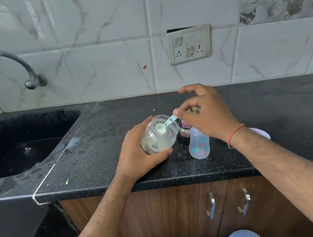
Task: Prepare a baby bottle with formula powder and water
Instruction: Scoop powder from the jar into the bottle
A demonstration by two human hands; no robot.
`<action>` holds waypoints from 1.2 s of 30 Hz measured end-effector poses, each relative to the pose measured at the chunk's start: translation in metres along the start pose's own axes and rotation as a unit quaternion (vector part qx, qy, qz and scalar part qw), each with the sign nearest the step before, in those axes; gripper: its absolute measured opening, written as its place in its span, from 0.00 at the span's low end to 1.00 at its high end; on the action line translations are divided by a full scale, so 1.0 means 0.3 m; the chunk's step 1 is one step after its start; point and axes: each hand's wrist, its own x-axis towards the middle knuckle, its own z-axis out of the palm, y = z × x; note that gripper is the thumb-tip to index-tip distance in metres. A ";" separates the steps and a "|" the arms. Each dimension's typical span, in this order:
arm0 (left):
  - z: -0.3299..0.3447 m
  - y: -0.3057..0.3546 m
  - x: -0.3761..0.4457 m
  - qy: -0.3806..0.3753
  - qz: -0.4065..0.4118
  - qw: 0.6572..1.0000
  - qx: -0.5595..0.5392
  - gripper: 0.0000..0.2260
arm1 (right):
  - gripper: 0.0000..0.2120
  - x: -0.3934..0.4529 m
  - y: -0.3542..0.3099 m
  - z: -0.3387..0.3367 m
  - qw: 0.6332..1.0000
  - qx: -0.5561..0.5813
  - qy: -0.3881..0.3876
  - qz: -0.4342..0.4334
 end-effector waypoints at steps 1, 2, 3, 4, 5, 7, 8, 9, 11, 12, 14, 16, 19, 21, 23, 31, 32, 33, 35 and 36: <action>0.001 0.001 -0.001 0.002 0.007 1.000 0.009 0.46 | 0.08 -0.008 -0.009 0.012 0.997 -0.046 0.001 -0.055; 0.002 0.002 -0.002 0.003 0.015 1.000 0.019 0.46 | 0.08 -0.016 -0.019 0.023 0.990 -0.090 -0.006 -0.105; 0.003 0.002 -0.003 0.005 0.024 0.999 0.028 0.46 | 0.09 -0.022 -0.026 0.036 0.980 -0.135 -0.019 -0.144; 0.004 0.000 -0.005 0.007 0.033 0.999 0.034 0.46 | 0.09 -0.027 -0.031 0.048 0.969 -0.178 -0.036 -0.170; 0.005 -0.002 -0.007 0.011 0.042 0.998 0.037 0.46 | 0.10 -0.032 -0.035 0.061 0.959 -0.211 -0.056 -0.181; 0.008 -0.006 -0.011 0.016 0.067 0.997 0.043 0.46 | 0.10 -0.038 -0.041 0.076 0.949 -0.245 -0.089 -0.177; 0.010 -0.006 -0.013 0.016 0.081 0.995 0.048 0.45 | 0.09 -0.039 -0.043 0.078 0.949 -0.249 -0.102 -0.164; 0.011 -0.005 -0.014 0.016 0.094 0.994 0.054 0.45 | 0.09 -0.039 -0.047 0.078 0.951 -0.246 -0.111 -0.149; 0.011 -0.002 -0.014 0.014 0.107 0.992 0.058 0.45 | 0.09 -0.038 -0.053 0.076 0.958 -0.230 -0.125 -0.118; 0.010 0.000 -0.014 0.015 0.105 0.993 0.057 0.45 | 0.09 -0.038 -0.055 0.076 0.961 -0.220 -0.130 -0.104; 0.008 0.001 -0.013 0.019 0.094 0.994 0.050 0.45 | 0.08 -0.040 -0.056 0.080 0.969 -0.190 -0.139 -0.077; 0.006 0.001 -0.013 0.020 0.080 0.996 0.044 0.45 | 0.09 -0.041 -0.058 0.084 0.976 -0.161 -0.137 -0.045; 0.006 0.003 -0.010 0.023 0.056 0.998 0.036 0.46 | 0.10 -0.029 -0.048 0.083 0.988 -0.104 -0.112 0.011; 0.003 0.005 -0.006 0.022 0.040 0.999 0.027 0.46 | 0.10 -0.012 -0.032 0.074 0.994 -0.046 -0.083 0.046; -0.001 0.006 -0.004 0.021 0.030 0.999 0.016 0.46 | 0.09 0.007 -0.016 0.054 0.995 0.033 -0.050 0.084; -0.010 0.024 -0.007 0.021 0.003 0.999 -0.043 0.43 | 0.10 0.037 0.022 -0.005 0.962 0.207 -0.023 0.176; -0.012 0.027 -0.007 0.022 0.002 0.999 -0.047 0.43 | 0.10 0.036 0.026 -0.010 0.962 0.208 -0.018 0.177; -0.012 0.028 -0.007 0.023 0.002 0.999 -0.049 0.43 | 0.10 0.035 0.028 -0.016 0.963 0.205 -0.017 0.176; -0.013 0.029 -0.007 0.022 0.000 0.998 -0.054 0.42 | 0.10 0.033 0.033 -0.023 0.964 0.200 -0.014 0.174; -0.013 0.029 -0.007 0.020 -0.002 0.998 -0.054 0.42 | 0.10 0.032 0.036 -0.025 0.963 0.203 -0.014 0.177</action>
